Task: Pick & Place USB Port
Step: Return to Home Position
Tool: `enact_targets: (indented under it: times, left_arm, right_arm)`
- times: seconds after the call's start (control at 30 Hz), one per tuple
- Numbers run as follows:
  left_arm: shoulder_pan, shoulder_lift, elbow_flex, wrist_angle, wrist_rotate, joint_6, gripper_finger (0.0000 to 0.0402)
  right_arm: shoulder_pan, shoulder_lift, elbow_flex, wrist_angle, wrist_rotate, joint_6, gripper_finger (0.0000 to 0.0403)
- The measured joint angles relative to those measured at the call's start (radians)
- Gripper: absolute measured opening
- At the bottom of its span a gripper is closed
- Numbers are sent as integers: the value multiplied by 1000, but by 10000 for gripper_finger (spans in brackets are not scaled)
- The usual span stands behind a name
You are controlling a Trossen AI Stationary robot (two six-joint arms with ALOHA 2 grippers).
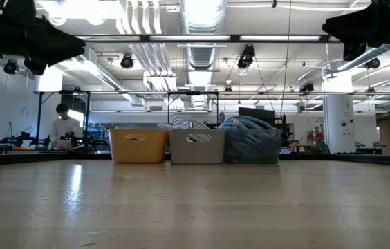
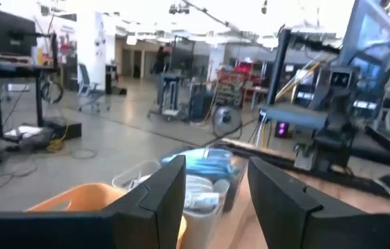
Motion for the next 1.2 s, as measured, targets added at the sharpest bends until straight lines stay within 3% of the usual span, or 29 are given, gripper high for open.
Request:
enact_targets:
  times: [0.17, 1.2]
  left_arm:
    - [0, 0, -11, 11, 9, 1, 161]
    - [0, 0, -134, 119, 112, 46, 161]
  right_arm:
    - [0, -51, -20, 2, -75, 4, 69]
    - [0, -51, -123, -34, -77, 91, 64]
